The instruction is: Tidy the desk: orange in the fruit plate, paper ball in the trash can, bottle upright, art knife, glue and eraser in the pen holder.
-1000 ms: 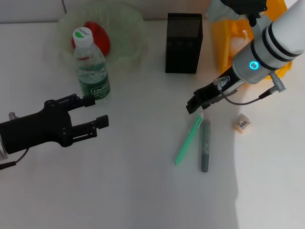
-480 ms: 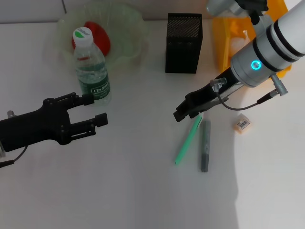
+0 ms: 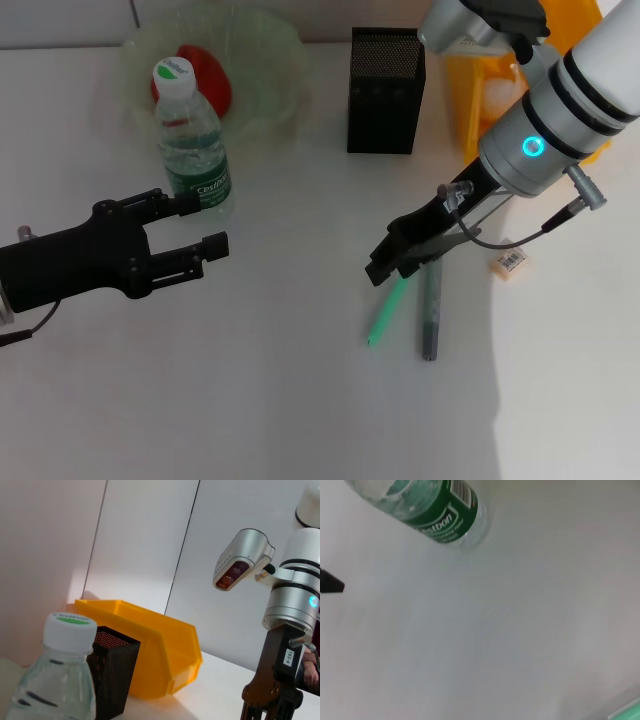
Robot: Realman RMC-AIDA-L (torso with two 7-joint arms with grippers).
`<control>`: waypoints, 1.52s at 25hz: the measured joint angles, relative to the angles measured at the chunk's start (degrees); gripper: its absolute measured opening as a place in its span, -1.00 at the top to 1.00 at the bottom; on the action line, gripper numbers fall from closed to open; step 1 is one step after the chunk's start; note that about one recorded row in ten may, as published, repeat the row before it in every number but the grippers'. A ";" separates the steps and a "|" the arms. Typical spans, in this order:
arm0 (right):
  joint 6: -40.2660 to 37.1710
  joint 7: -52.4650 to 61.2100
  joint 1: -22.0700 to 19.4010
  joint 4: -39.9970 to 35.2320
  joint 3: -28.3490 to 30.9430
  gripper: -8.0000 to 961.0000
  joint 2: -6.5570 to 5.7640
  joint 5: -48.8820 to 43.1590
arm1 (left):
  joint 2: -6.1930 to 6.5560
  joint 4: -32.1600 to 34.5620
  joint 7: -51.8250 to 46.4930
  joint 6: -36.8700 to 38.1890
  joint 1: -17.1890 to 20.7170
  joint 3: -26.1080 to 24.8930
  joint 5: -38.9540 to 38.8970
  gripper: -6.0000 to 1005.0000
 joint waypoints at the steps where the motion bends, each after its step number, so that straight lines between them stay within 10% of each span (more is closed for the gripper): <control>1: -0.34 0.01 0.15 0.33 0.00 0.12 0.00 -0.03 | 0.00 0.02 0.00 -0.03 0.00 0.00 0.00 -0.49; 38: 4.82 -1.29 -2.29 1.26 8.18 0.12 -0.91 -5.76 | -0.61 0.41 0.04 -0.70 -0.47 -0.48 2.23 -0.49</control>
